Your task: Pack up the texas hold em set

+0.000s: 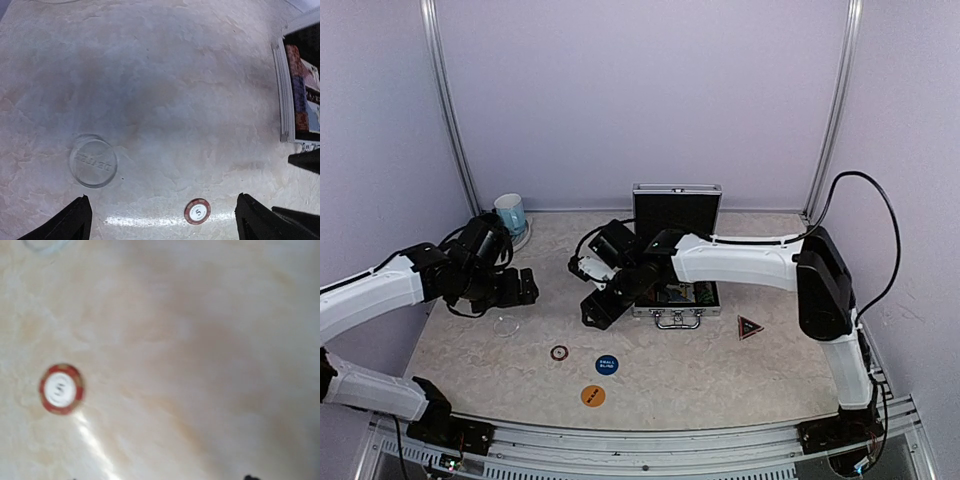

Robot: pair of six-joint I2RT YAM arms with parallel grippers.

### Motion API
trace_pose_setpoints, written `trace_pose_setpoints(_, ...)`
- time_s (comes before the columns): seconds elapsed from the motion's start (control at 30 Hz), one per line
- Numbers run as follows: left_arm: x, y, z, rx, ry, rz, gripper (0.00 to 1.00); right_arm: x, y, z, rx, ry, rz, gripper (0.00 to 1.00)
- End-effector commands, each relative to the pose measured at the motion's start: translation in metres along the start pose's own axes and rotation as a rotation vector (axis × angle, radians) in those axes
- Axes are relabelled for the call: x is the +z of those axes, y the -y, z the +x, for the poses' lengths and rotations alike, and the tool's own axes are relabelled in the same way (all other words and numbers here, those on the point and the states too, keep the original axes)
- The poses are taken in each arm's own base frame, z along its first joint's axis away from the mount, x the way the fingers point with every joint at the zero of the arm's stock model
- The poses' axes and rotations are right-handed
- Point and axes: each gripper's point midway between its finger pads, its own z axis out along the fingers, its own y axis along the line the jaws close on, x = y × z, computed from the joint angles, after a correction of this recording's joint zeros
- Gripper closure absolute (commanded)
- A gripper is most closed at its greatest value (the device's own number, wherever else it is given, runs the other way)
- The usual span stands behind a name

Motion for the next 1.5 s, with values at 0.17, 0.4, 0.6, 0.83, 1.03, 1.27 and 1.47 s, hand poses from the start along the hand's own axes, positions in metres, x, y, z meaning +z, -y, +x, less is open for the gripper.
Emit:
trace_pose_setpoints(0.17, -0.025, -0.059, -0.021, -0.202, 0.139, -0.041, 0.01, 0.052, -0.062, -0.001, -0.179, -0.03, 0.04, 0.23)
trace_pose_setpoints(0.4, -0.039, -0.07, -0.034, -0.263, 0.211, -0.023, 0.01, 0.076, -0.07, 0.0, -0.214, 0.0, 0.058, 0.22)
trace_pose_setpoints(0.6, -0.043, -0.07, -0.036, -0.274, 0.234, -0.002, 0.01, 0.094, -0.069, 0.002, -0.218, 0.009, 0.056, 0.23)
trace_pose_setpoints(0.83, -0.045, -0.071, -0.037, -0.275, 0.243, 0.0, 0.01, 0.108, -0.069, 0.007, -0.23, 0.004, 0.05, 0.24)
trace_pose_setpoints(1.03, -0.045, -0.072, -0.039, -0.272, 0.247, -0.006, 0.01, 0.117, -0.068, 0.02, -0.241, -0.03, 0.047, 0.29)
trace_pose_setpoints(1.27, -0.048, -0.074, -0.041, -0.269, 0.255, -0.011, 0.01, 0.12, -0.075, 0.034, -0.233, -0.06, -0.003, 0.37)
trace_pose_setpoints(1.47, -0.049, -0.075, -0.043, -0.267, 0.262, -0.014, 0.01, 0.124, -0.076, 0.046, -0.243, -0.088, -0.007, 0.44)
